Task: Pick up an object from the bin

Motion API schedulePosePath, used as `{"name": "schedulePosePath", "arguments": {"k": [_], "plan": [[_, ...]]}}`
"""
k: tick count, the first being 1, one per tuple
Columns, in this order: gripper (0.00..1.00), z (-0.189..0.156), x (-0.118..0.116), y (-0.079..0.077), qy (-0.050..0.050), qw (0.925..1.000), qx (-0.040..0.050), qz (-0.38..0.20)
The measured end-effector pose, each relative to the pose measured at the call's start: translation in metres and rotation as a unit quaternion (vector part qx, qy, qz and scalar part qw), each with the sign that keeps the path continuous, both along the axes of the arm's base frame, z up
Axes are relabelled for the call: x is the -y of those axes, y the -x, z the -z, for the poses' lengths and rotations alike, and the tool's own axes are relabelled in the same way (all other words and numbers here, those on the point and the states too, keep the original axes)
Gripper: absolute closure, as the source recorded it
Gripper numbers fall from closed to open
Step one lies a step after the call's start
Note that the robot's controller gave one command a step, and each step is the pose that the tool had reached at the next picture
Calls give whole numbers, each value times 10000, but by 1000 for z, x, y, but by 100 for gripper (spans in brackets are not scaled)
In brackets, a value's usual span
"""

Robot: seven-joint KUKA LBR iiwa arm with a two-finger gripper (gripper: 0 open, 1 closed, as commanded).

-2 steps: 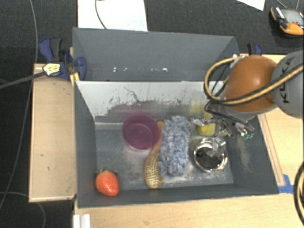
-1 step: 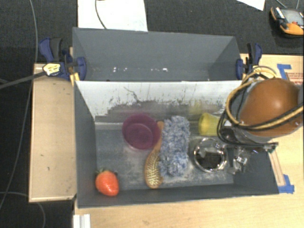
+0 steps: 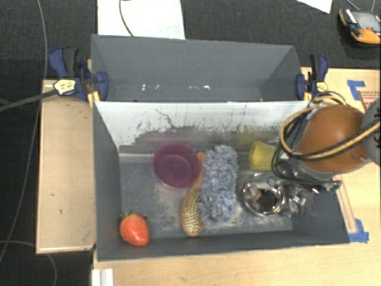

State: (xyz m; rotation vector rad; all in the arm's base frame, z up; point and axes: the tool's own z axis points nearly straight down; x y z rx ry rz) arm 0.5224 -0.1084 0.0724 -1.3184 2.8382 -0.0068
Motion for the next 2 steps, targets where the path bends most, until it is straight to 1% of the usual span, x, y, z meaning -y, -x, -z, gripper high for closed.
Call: {"name": "schedulePosePath", "arguments": {"k": [1, 2], "plan": [[0, 2, -16, 29, 29, 9806, 24, -1958], [100, -7, -11, 11, -4, 9999, 16, -107]]}}
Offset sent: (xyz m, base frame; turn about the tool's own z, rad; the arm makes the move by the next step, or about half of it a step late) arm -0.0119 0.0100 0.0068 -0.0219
